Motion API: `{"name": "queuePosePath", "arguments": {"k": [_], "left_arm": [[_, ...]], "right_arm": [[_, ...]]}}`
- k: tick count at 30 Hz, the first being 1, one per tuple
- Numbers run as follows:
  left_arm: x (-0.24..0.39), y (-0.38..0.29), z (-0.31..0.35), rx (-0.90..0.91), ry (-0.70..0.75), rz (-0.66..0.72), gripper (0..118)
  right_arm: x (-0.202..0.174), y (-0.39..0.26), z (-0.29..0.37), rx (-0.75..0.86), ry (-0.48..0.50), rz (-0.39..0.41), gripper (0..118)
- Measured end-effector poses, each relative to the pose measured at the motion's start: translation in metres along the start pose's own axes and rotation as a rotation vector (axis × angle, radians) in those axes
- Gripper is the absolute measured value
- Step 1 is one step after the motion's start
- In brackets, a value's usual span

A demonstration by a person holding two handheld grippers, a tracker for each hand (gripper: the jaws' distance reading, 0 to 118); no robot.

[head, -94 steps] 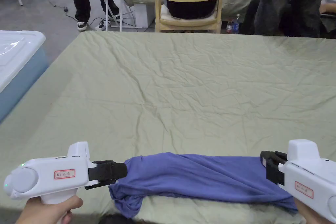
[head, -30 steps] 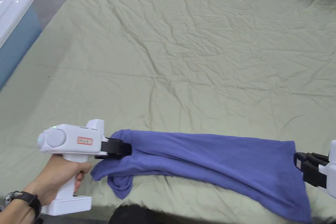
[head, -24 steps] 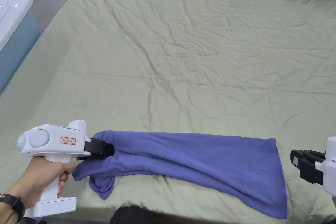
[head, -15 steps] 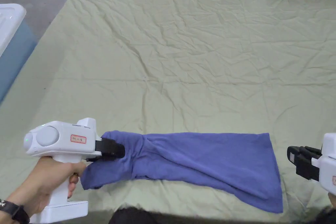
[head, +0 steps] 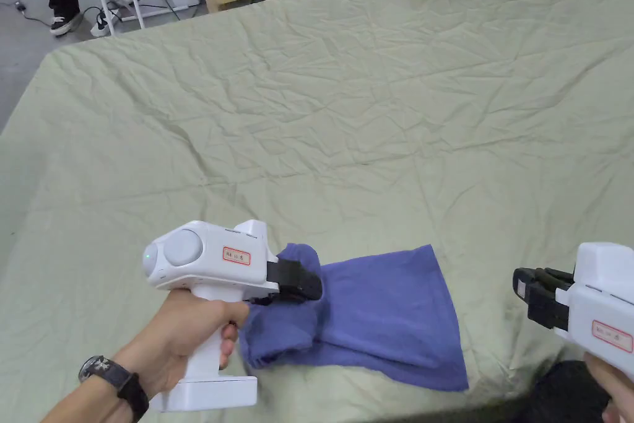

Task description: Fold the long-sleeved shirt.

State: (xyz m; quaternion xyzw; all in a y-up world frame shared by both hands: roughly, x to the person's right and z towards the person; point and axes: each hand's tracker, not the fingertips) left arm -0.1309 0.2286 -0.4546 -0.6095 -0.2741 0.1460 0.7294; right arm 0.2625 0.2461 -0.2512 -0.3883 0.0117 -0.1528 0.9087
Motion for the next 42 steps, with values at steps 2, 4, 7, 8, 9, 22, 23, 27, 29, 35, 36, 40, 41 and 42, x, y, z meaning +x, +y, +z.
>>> {"name": "queuePosePath", "arguments": {"k": [2, 4, 7, 8, 9, 22, 23, 27, 29, 35, 36, 40, 41, 42], "left_arm": [[0.014, 0.005, -0.022, -0.023, -0.011, 0.008, 20], [0.028, 0.007, -0.038, -0.041, 0.003, -0.01, 20], [0.045, 0.009, -0.057, -0.066, -0.011, -0.026, 20], [0.049, 0.011, -0.063, -0.069, -0.013, -0.026, 20], [0.053, 0.013, -0.069, -0.075, -0.007, -0.041, 20], [0.096, 0.012, -0.12, -0.099, 0.069, -0.029, 73], [0.101, 0.012, -0.122, -0.101, 0.059, -0.032, 73], [0.114, 0.013, -0.127, -0.091, 0.016, 0.008, 73], [0.123, 0.013, -0.124, -0.083, -0.012, 0.021, 73], [0.138, 0.009, -0.095, -0.064, 0.011, -0.113, 73], [0.138, 0.007, -0.088, -0.036, 0.015, -0.139, 72], [0.134, -0.005, -0.046, 0.072, 0.009, -0.203, 62], [0.132, -0.01, -0.034, 0.104, 0.005, -0.21, 59], [0.129, -0.013, -0.024, 0.131, -0.002, -0.214, 59]], "right_arm": [[0.008, -0.001, 0.002, 0.007, -0.006, -0.02, 1], [0.013, -0.001, 0.003, 0.01, -0.007, -0.034, 1], [0.019, -0.003, 0.005, 0.013, -0.014, -0.048, 1], [0.022, -0.003, 0.006, 0.014, -0.015, -0.053, 1], [0.024, -0.003, 0.006, 0.014, -0.017, -0.061, 1], [0.029, -0.006, 0.007, 0.0, -0.028, -0.075, 1], [0.028, -0.006, 0.008, 0.0, -0.028, -0.075, 1], [0.028, -0.007, 0.01, 0.001, -0.029, -0.077, 1], [0.029, -0.006, 0.012, 0.003, -0.031, -0.075, 1], [0.029, -0.004, 0.017, 0.009, -0.042, -0.074, 1], [0.028, -0.004, 0.018, 0.011, -0.041, -0.073, 1], [0.023, -0.003, 0.02, 0.016, -0.041, -0.066, 1], [0.021, -0.003, 0.02, 0.016, -0.04, -0.061, 1], [0.019, -0.003, 0.02, 0.017, -0.038, -0.055, 1]]}}
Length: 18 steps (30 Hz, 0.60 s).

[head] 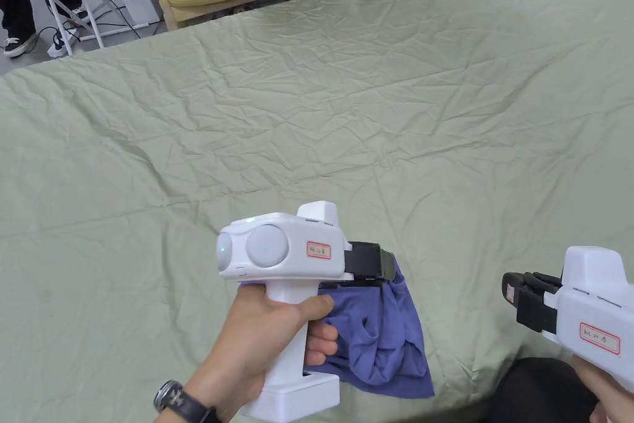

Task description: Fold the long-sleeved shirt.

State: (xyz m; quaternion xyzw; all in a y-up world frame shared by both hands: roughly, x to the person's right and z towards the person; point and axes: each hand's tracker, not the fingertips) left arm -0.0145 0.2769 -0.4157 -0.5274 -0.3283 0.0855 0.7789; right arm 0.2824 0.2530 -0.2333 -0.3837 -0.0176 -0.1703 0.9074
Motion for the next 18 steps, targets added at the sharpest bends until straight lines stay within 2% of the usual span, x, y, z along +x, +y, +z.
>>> {"name": "queuePosePath", "arguments": {"k": [2, 3, 4, 6, 8, 13, 18], "left_arm": [[-0.004, -0.007, 0.018, 0.022, -0.005, 0.001, 53], [-0.006, -0.012, 0.026, 0.046, -0.012, -0.004, 46], [-0.01, -0.016, 0.035, 0.077, -0.01, -0.011, 38], [-0.015, -0.029, 0.049, 0.137, 0.019, -0.043, 12], [-0.02, -0.04, 0.054, 0.168, 0.063, -0.089, 4], [-0.033, -0.059, 0.042, 0.11, 0.186, -0.138, 2], [-0.042, -0.056, 0.014, 0.074, 0.179, -0.135, 2]], "right_arm": [[-0.005, 0.0, 0.0, -0.002, 0.002, 0.006, 1], [-0.007, 0.0, 0.001, -0.002, 0.003, 0.009, 1], [-0.01, -0.001, 0.001, -0.001, 0.007, 0.013, 1], [-0.016, -0.001, 0.003, -0.002, 0.013, 0.019, 1], [-0.021, -0.002, 0.004, -0.004, 0.016, 0.033, 1], [-0.026, -0.004, 0.005, -0.005, 0.023, 0.052, 1], [-0.025, -0.003, 0.007, -0.001, 0.016, 0.052, 1]]}}
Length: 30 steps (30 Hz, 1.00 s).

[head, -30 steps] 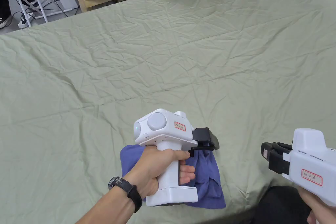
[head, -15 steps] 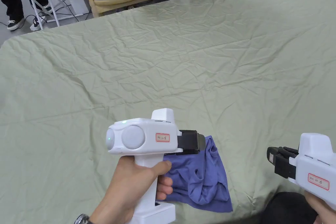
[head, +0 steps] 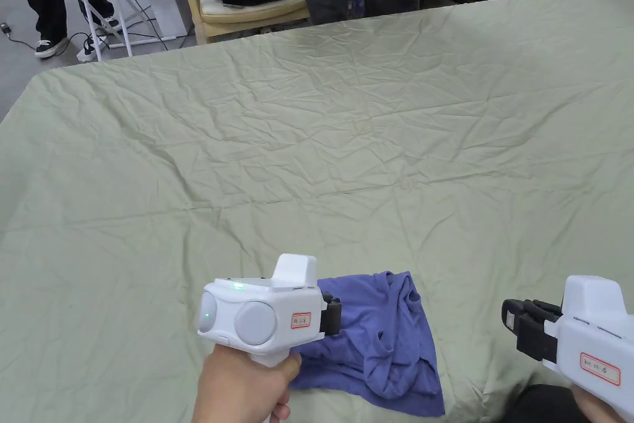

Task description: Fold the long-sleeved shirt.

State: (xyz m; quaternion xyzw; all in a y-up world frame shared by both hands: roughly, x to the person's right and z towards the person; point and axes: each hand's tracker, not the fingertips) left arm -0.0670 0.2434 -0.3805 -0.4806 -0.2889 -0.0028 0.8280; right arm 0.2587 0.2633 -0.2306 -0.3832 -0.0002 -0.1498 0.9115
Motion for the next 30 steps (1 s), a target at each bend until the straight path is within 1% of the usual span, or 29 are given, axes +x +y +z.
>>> {"name": "queuePosePath", "arguments": {"k": [2, 4, 6, 8, 9, 12, 14, 15, 16, 19, 21, 23, 27, 30], "left_arm": [[0.007, 0.002, -0.022, -0.047, 0.038, -0.051, 2], [0.02, 0.003, -0.046, -0.09, 0.014, -0.089, 2], [0.03, 0.002, -0.075, -0.136, -0.002, -0.093, 2], [0.042, -0.001, -0.098, -0.198, 0.046, -0.152, 2], [0.049, -0.003, -0.101, -0.193, 0.086, -0.178, 2], [0.064, 0.001, -0.094, -0.156, 0.064, -0.175, 2], [0.074, 0.006, -0.09, -0.148, -0.015, -0.148, 2], [0.08, 0.007, -0.091, -0.149, -0.032, -0.14, 2], [0.087, 0.008, -0.094, -0.147, -0.02, -0.151, 2], [0.102, 0.012, -0.106, -0.155, -0.048, -0.156, 2], [0.11, 0.014, -0.113, -0.164, -0.118, -0.119, 2], [0.115, 0.014, -0.118, -0.188, -0.153, -0.091, 2], [0.121, 0.011, -0.095, -0.127, -0.137, -0.161, 2], [0.108, 0.015, -0.062, -0.074, -0.132, -0.157, 2]], "right_arm": [[0.002, 0.0, -0.001, -0.003, -0.005, -0.002, 1], [0.005, -0.001, -0.004, -0.005, -0.009, -0.008, 1], [0.008, -0.003, -0.008, -0.011, -0.01, -0.026, 1], [0.01, -0.004, -0.008, -0.013, -0.009, -0.034, 1], [0.011, -0.004, -0.007, -0.014, -0.009, -0.035, 1], [0.015, -0.006, -0.008, -0.016, -0.011, -0.038, 1], [0.019, -0.006, -0.01, -0.02, -0.014, -0.042, 1], [0.02, -0.006, -0.011, -0.022, -0.018, -0.044, 1], [0.022, -0.006, -0.012, -0.024, -0.021, -0.049, 1], [0.023, -0.008, -0.011, -0.022, -0.016, -0.064, 1], [0.021, -0.008, -0.01, -0.023, -0.016, -0.059, 1], [0.02, -0.007, -0.009, -0.024, -0.018, -0.053, 1], [0.011, -0.001, -0.001, -0.004, -0.013, -0.037, 1], [0.0, 0.005, 0.003, 0.012, -0.007, 0.002, 1]]}}
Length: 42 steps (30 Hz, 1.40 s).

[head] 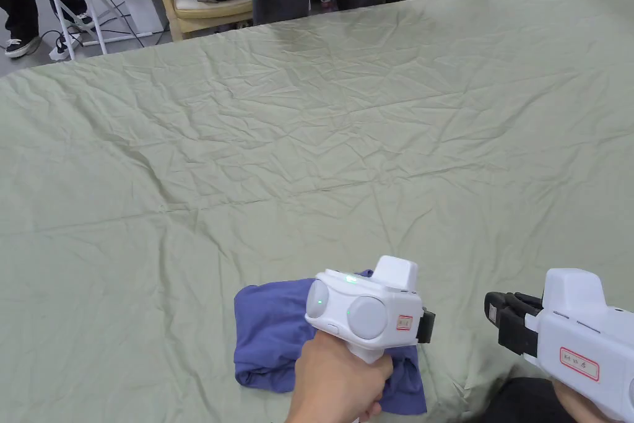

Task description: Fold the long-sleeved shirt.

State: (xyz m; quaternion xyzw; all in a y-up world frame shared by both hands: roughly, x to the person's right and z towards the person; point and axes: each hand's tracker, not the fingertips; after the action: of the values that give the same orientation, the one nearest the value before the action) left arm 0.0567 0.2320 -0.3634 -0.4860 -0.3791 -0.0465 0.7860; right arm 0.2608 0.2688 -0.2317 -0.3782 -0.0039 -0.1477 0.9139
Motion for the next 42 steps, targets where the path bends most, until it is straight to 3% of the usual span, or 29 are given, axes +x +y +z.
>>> {"name": "queuePosePath", "arguments": {"k": [8, 15, 23, 27, 30, 34, 36, 42], "left_arm": [[-0.064, -0.026, 0.112, 0.179, 0.185, 0.1, 2], [-0.117, -0.091, 0.186, 0.252, 0.344, 0.272, 2], [-0.139, -0.128, 0.199, 0.252, 0.346, 0.36, 2], [-0.142, -0.13, 0.197, 0.255, 0.336, 0.372, 2], [-0.145, -0.129, 0.195, 0.249, 0.328, 0.376, 2], [-0.15, -0.128, 0.192, 0.234, 0.321, 0.377, 2], [-0.153, -0.128, 0.19, 0.229, 0.313, 0.382, 2], [-0.165, -0.13, 0.176, 0.197, 0.273, 0.424, 2]], "right_arm": [[-0.046, 0.014, 0.007, 0.044, 0.036, 0.1, 1], [-0.09, 0.012, 0.005, 0.04, 0.085, 0.17, 1], [-0.11, 0.001, 0.004, 0.018, 0.101, 0.196, 1], [-0.118, 0.013, 0.004, 0.006, 0.07, 0.246, 1], [-0.124, 0.041, -0.023, -0.171, 0.064, 0.324, 1], [-0.134, 0.061, -0.089, -0.399, 0.052, 0.494, 1], [-0.133, 0.06, -0.124, -0.479, 0.06, 0.527, 1], [-0.12, 0.031, -0.191, -0.616, 0.047, 0.506, 1]]}}
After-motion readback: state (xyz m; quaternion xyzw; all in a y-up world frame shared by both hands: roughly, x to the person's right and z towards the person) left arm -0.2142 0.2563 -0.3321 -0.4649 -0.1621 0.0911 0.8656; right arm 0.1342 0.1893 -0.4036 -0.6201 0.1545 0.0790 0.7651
